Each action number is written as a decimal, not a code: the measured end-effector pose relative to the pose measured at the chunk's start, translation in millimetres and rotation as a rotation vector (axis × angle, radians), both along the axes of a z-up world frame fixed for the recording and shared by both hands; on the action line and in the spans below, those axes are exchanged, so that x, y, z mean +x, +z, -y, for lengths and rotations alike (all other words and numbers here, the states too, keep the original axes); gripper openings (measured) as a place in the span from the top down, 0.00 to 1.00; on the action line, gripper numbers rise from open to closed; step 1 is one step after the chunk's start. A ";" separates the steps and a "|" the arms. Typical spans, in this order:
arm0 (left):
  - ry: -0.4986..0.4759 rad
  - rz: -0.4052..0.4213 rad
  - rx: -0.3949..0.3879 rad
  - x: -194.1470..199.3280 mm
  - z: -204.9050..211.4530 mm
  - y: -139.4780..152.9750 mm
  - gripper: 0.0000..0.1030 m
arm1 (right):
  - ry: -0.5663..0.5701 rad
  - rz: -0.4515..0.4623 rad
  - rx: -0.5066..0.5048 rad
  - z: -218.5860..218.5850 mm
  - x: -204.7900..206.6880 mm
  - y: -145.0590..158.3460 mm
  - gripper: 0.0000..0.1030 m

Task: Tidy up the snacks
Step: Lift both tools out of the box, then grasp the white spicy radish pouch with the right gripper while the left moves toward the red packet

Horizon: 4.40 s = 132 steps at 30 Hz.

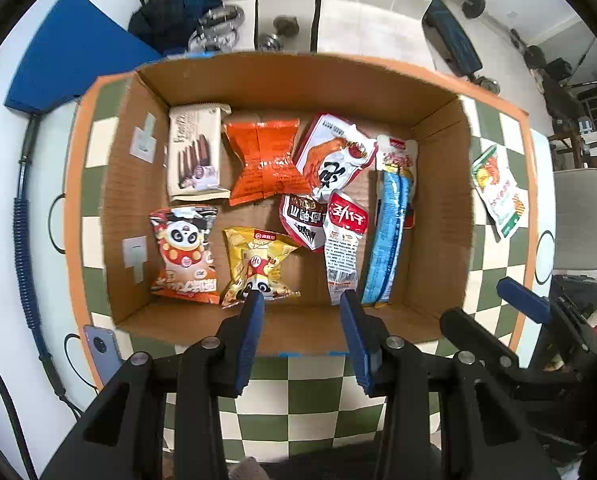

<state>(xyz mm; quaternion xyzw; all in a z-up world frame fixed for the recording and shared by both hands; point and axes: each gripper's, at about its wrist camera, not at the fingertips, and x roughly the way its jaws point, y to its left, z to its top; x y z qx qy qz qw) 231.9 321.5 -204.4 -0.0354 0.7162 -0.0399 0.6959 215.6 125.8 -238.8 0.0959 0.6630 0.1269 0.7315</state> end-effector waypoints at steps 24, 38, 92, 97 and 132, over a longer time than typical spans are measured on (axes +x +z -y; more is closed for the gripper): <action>0.034 0.352 0.065 -95.2 -15.8 107.3 0.13 | 0.018 0.236 -0.026 6.4 -101.1 127.0 0.04; 0.062 0.428 0.087 -125.3 -3.0 128.8 0.13 | 0.019 0.274 0.013 18.0 -128.6 145.2 0.02; -0.216 0.205 0.530 133.4 279.3 -61.3 0.14 | -0.041 -0.065 -0.245 288.3 110.8 -168.9 0.03; -0.210 0.287 0.461 118.6 290.8 -25.6 0.14 | 0.022 -0.005 -0.145 265.4 116.0 -160.2 0.03; -0.032 0.281 0.435 69.4 231.1 -7.0 0.14 | 0.792 0.092 -0.350 140.1 133.9 -172.4 0.00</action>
